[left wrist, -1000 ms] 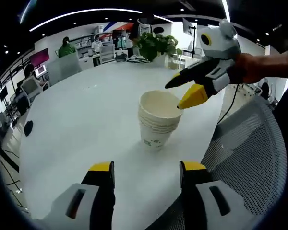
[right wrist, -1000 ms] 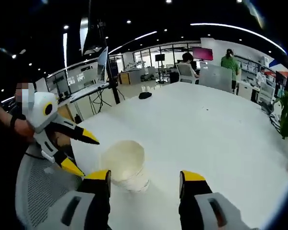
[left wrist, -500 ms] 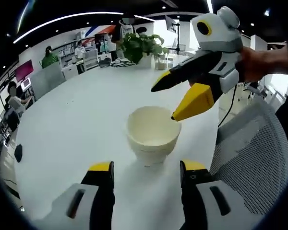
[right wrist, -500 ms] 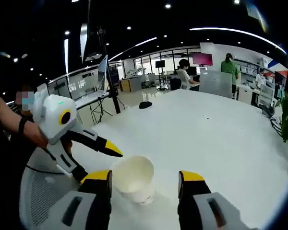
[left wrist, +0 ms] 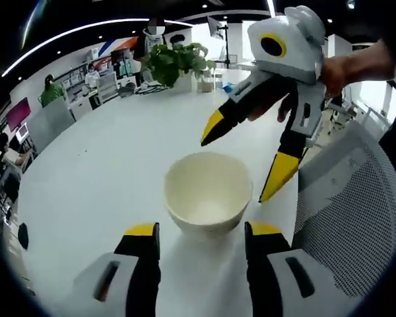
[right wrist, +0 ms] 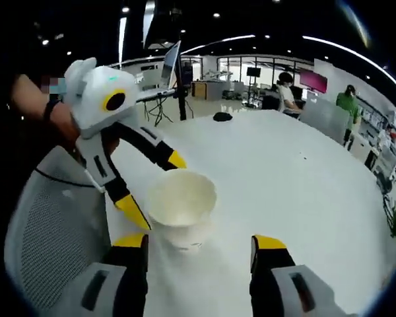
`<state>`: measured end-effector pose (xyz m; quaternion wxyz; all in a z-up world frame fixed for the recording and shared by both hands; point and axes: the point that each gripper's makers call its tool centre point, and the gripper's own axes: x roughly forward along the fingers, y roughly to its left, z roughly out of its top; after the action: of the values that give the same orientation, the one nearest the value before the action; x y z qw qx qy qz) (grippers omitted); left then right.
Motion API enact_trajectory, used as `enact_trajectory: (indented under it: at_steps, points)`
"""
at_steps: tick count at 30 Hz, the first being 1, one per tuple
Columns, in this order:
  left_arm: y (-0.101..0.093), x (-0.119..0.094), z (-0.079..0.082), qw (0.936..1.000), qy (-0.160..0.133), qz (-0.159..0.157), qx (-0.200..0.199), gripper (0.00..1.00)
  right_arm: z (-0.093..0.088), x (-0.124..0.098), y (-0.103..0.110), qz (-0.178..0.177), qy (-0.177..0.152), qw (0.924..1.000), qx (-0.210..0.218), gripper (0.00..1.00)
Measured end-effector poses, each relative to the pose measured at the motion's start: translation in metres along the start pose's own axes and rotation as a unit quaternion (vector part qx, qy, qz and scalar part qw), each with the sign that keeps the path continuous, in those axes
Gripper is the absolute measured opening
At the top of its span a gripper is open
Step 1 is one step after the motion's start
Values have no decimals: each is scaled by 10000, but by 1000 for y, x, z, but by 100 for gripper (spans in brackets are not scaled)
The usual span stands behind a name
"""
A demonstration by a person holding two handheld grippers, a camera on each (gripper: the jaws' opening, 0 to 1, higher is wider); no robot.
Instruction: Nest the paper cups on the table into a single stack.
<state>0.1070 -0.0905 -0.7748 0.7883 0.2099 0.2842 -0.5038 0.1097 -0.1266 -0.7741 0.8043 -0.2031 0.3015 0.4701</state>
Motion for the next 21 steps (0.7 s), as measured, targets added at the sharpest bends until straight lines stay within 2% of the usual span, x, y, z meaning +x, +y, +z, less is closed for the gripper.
enact_trajectory:
  at_steps: [3, 6, 12, 17, 21]
  points:
    - [0, 2, 2, 9999, 14, -92, 55, 42, 10, 9, 3, 49, -78, 9998, -164, 57]
    - [1, 3, 2, 9998, 10, -139, 140, 34, 18, 13, 5, 148, -209, 9995, -197, 44]
    - [15, -1, -1, 9996, 27, -93, 281, 30, 31, 20, 0, 241, -278, 9988, -337, 43]
    - [41, -3, 0, 9995, 7, 39, 311, 30, 44, 29, -11, 246, -329, 9985, -365, 43]
    - [68, -7, 2, 9996, -121, 220, 95, 30, 70, 42, -29, 238, -575, 9979, -204, 43]
